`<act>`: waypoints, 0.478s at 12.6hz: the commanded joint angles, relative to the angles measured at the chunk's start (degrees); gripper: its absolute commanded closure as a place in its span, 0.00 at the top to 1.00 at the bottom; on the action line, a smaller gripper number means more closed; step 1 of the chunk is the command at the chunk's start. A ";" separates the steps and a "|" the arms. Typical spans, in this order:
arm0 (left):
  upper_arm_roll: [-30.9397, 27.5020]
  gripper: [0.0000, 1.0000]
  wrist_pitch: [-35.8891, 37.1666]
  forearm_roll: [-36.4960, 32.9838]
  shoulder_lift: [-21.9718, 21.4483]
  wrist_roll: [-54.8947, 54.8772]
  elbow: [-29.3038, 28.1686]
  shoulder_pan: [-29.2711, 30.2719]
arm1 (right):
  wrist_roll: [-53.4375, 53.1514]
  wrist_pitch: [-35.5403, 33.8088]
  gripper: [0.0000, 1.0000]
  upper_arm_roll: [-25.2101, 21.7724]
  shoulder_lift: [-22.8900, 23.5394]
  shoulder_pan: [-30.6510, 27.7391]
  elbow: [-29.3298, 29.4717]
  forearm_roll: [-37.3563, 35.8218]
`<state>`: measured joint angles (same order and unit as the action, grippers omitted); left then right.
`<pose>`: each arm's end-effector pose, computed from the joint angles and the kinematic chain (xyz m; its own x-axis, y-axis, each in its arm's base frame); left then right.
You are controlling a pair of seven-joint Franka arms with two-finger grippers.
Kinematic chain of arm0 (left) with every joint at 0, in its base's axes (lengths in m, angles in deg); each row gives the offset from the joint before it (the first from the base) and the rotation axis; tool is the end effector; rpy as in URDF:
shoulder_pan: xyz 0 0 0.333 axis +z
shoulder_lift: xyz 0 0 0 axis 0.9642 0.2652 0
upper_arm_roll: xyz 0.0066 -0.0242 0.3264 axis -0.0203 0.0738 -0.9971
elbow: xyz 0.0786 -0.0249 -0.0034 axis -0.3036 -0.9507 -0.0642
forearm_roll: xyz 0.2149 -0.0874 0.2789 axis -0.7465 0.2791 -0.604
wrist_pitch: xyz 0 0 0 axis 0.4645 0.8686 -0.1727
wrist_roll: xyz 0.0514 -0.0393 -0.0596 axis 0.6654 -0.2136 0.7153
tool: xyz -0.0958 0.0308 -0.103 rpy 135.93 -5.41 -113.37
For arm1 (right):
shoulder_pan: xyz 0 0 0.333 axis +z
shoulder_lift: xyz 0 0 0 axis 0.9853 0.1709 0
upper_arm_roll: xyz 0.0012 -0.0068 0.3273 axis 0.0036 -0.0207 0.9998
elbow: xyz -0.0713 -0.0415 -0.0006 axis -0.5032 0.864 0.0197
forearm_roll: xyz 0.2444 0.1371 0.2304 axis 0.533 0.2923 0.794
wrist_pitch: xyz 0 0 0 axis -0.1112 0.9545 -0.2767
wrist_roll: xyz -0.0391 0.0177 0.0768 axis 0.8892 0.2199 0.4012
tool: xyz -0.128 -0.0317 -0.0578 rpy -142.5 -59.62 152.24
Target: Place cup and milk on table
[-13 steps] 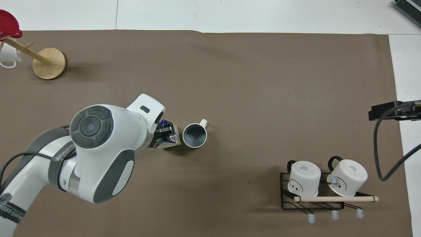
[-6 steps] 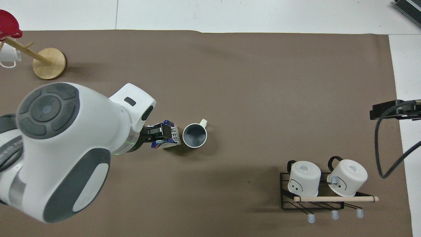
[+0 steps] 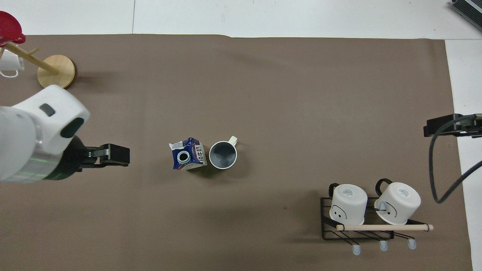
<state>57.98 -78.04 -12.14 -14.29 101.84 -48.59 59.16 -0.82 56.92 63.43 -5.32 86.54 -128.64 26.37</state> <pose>0.4364 -0.1431 0.6112 0.9975 0.0287 -0.0639 0.0330 -0.9972 0.0674 0.4980 -0.0071 0.6261 0.9985 -0.0484 0.0237 -0.0492 -0.9981 0.0358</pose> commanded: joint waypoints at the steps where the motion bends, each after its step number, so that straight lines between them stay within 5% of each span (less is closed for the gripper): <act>1: 0.15 1.00 4.34 -0.07 0.41 -9.30 2.00 6.64 | -0.63 0.19 1.00 0.40 -0.19 -1.02 -0.17 1.68; 6: 0.50 1.00 6.20 -0.15 -0.03 -19.10 3.49 13.44 | -0.55 -0.25 1.00 0.48 -0.28 -1.02 -0.26 3.35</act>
<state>57.49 -73.22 -12.15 -14.34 83.44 -46.80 71.88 -0.83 56.87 63.44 -5.32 86.54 -128.65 27.11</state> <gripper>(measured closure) 0.000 0.000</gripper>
